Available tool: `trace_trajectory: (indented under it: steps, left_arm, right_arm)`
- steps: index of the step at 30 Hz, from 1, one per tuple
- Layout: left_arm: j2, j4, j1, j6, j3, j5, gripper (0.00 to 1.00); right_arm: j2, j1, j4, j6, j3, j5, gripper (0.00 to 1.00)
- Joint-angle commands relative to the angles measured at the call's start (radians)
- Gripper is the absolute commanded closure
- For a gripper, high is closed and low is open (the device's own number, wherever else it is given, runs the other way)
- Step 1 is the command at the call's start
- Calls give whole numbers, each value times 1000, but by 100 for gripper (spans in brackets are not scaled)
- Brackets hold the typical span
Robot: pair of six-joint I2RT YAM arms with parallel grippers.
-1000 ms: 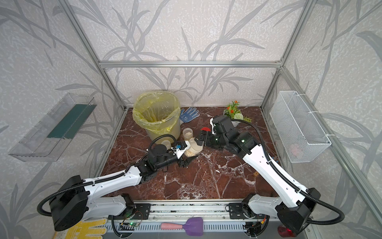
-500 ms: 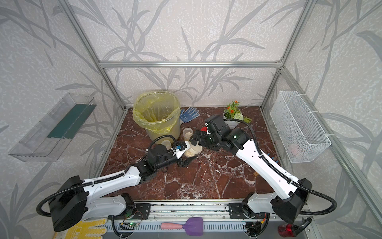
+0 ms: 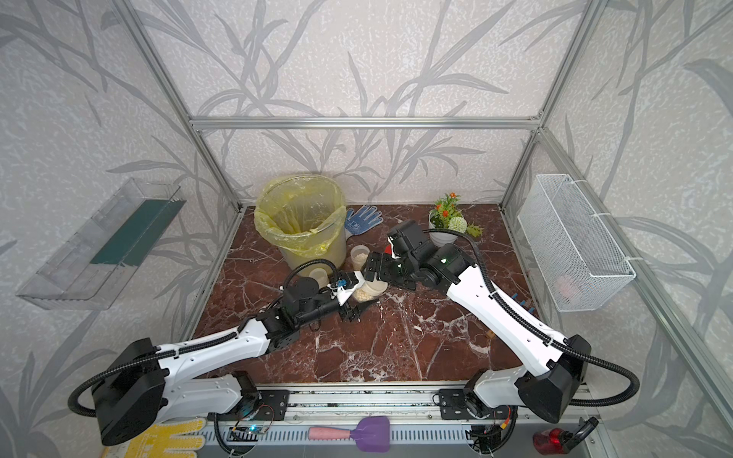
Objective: Empty expired oatmeal from jars
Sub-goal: Unscrew the lid from the jar.
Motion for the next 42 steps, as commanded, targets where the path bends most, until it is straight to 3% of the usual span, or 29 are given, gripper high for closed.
trace_trajectory:
  steps: [1, 7, 14, 22, 28, 33, 37, 42]
  left_arm:
    - [-34, 63, -2, 22, 10, -4, 100]
    - [-34, 71, -2, 13, 12, 14, 100]
    - [-38, 78, -3, -8, 11, 42, 100]
    - [-53, 140, 7, -93, 10, 139, 100]
    - [-40, 175, 7, -135, 21, 180, 100]
    - [-41, 169, 6, -155, 35, 208, 100]
    - [-44, 136, 7, -155, 54, 224, 100]
    - [-40, 127, 7, -165, 62, 235, 100]
  right_arm:
    - [9, 14, 5, -15, 11, -58, 10]
    - [24, 22, -4, -48, 12, -102, 12]
    - [5, 25, -1, -126, 5, -114, 22]
    - [4, 25, -105, -549, 40, -330, 23]
    - [-38, 25, -145, -894, 9, -359, 37]
    - [-87, 25, -180, -1212, -14, -390, 37]
    - [-106, 20, -178, -1336, -18, -370, 29]
    - [-64, -1, -239, -1426, 25, -424, 26]
